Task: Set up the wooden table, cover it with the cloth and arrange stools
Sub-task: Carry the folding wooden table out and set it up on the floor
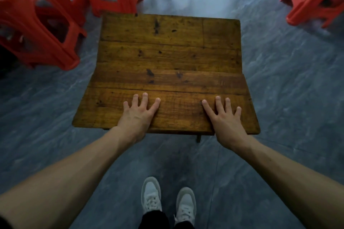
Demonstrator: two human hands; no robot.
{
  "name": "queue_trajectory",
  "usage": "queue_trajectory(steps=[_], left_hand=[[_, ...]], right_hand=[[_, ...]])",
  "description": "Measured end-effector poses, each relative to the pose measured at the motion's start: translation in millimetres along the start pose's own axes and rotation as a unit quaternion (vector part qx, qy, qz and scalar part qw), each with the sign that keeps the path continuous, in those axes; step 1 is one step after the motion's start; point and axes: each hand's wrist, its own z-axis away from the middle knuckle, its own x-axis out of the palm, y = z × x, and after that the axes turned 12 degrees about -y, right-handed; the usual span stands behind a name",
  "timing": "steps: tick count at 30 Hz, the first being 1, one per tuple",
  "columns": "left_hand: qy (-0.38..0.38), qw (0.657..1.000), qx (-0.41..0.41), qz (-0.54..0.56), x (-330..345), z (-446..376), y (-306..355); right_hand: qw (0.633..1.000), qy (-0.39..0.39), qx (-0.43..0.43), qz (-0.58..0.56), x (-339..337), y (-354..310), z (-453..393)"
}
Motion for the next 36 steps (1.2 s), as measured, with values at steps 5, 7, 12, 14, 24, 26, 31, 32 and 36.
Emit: queue_trajectory(steps=[5, 7, 12, 14, 24, 26, 31, 32, 36], left_hand=[[-0.008, 1.000, 0.014, -0.008, 30.3, 45.8, 21.8], [-0.004, 1.000, 0.021, -0.011, 46.4, 59.1, 25.5], [0.006, 0.999, 0.046, -0.020, 77.8, 93.8, 26.0], [0.004, 0.998, 0.053, -0.018, 86.7, 111.0, 23.5], [-0.022, 0.998, 0.050, -0.015, 139.3, 198.0, 38.7], [-0.014, 0.999, 0.047, -0.008, 148.8, 213.9, 44.0], [-0.026, 0.999, 0.046, 0.000, 170.6, 251.5, 55.7], [-0.028, 0.999, 0.046, 0.000, 176.1, 258.8, 57.0], [-0.019, 0.998, 0.053, -0.005, 201.7, 289.0, 57.8]], right_hand=[[1.000, -0.009, 0.011, 0.000, 36.3, -7.5, 54.0], [1.000, -0.010, 0.018, -0.002, 52.4, -14.0, 70.6], [0.999, -0.011, 0.034, -0.008, 87.8, -37.5, 111.6], [0.999, -0.014, 0.038, -0.015, 98.5, -49.2, 129.1], [0.999, -0.025, 0.039, -0.014, 150.2, -85.7, 211.8], [0.999, -0.022, 0.034, -0.002, 157.7, -88.0, 226.1], [0.999, -0.022, 0.026, -0.007, 180.1, -96.1, 262.3], [0.999, -0.024, 0.024, -0.006, 184.3, -99.2, 269.8], [0.999, -0.025, 0.026, -0.005, 205.0, -116.8, 304.3]])
